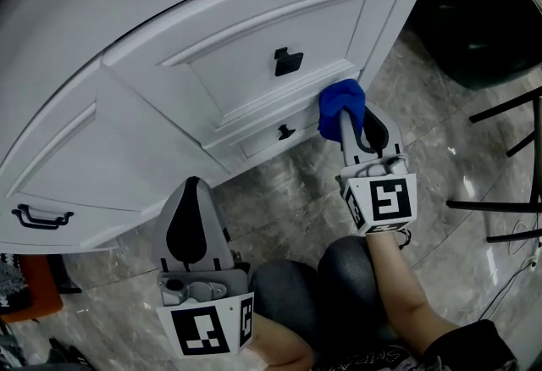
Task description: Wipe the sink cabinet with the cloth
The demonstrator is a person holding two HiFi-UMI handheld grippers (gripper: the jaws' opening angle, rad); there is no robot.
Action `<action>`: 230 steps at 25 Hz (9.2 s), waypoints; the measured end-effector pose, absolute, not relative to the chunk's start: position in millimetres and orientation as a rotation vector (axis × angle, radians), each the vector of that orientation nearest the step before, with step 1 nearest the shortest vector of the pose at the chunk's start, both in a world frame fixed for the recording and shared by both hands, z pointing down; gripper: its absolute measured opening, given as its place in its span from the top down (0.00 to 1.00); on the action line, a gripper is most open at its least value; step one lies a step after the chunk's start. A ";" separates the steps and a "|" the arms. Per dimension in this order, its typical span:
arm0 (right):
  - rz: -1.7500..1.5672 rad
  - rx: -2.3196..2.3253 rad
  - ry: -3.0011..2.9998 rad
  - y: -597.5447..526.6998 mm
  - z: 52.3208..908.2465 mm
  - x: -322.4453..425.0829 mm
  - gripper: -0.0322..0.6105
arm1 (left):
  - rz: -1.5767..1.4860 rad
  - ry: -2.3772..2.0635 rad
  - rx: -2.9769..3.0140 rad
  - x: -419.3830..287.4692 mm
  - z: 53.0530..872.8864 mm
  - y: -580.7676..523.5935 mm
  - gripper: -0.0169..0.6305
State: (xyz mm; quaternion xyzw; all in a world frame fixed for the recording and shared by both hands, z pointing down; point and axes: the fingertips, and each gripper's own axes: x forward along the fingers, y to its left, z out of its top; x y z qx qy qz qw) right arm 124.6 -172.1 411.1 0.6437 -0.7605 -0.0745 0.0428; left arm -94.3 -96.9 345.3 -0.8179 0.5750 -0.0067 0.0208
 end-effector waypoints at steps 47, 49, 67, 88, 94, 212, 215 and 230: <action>-0.339 1.358 -2.618 -157.9 452.5 -47.6 0.86 | -0.154 1.775 -2.626 -116.7 398.6 -114.5 0.97; -0.348 1.367 -2.609 -159.1 452.1 -43.5 0.86 | -0.147 1.767 -2.633 -114.2 397.8 -114.3 0.97; -0.295 1.538 -2.568 -170.9 449.1 -1.8 0.86 | -0.128 1.772 -2.618 -112.7 388.7 -110.8 0.97; -0.206 1.756 -2.485 -187.0 459.5 70.6 0.86 | -0.151 1.730 -2.612 -96.6 380.4 -106.5 0.97; -0.192 1.793 -2.461 -190.5 463.0 82.3 0.86 | -0.124 1.765 -2.615 -96.8 379.1 -106.5 0.97; -0.041 1.598 -2.549 -181.9 558.9 10.6 0.86 | -0.132 1.770 -2.600 -107.9 379.0 -101.3 0.97; -0.059 1.613 -2.533 -183.1 559.4 16.4 0.86 | -0.126 1.791 -2.604 -107.5 379.3 -101.2 0.97; -0.169 1.649 -2.497 -188.3 564.4 44.9 0.86 | -0.140 1.793 -2.596 -105.3 377.5 -98.7 0.97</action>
